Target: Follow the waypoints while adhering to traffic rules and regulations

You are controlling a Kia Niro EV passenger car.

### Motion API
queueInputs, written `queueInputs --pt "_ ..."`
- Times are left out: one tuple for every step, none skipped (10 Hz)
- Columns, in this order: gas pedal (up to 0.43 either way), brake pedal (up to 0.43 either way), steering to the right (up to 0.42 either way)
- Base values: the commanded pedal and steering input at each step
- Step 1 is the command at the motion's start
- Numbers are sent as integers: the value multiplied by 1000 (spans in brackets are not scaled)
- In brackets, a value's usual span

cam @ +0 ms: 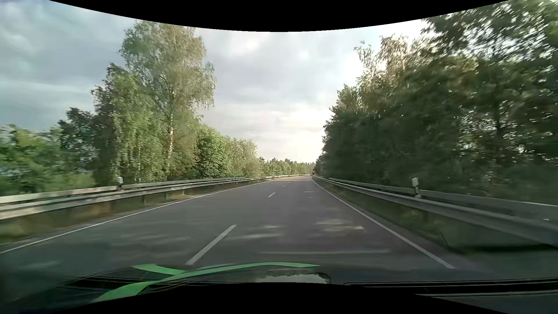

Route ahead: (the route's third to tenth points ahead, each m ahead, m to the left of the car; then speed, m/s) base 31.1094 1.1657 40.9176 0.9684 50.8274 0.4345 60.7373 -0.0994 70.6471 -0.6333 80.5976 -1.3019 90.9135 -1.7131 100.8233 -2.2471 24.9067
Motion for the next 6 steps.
queueInputs --pt "228 0 1" --pt "228 0 2" --pt "228 0 2" --pt "228 0 3" --pt "240 0 3" --pt "240 0 3"
